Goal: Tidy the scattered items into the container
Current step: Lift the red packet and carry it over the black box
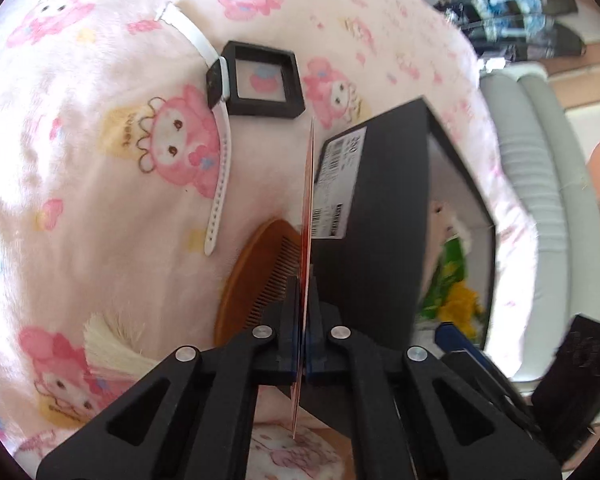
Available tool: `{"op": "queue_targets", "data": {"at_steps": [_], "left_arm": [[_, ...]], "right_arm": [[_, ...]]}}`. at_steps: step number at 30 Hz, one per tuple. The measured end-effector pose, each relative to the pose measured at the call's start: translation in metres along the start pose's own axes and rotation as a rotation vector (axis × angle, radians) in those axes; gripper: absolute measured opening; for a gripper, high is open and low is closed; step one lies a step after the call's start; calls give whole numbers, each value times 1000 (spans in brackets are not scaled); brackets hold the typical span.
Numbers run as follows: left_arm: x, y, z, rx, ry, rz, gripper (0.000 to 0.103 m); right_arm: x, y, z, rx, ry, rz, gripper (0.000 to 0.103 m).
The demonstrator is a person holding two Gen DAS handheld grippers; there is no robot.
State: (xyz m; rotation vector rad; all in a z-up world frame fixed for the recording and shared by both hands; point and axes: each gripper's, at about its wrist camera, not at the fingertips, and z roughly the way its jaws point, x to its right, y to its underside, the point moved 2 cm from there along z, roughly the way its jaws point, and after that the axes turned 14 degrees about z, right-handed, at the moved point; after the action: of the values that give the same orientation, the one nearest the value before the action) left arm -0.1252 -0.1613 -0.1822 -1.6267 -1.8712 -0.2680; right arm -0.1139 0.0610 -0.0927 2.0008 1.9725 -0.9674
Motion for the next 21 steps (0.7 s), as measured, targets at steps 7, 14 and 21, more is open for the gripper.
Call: {"op": "queue_targets", "data": {"at_steps": [7, 14, 21], "left_arm": [[19, 25, -65, 149, 138, 4, 0], [93, 32, -79, 168, 228, 151, 0], [154, 21, -12, 50, 252, 228, 0]], "right_arm": [[0, 5, -28, -54, -212, 27, 46], [4, -1, -56, -60, -274, -65, 53], [64, -36, -79, 15, -207, -30, 56]]}}
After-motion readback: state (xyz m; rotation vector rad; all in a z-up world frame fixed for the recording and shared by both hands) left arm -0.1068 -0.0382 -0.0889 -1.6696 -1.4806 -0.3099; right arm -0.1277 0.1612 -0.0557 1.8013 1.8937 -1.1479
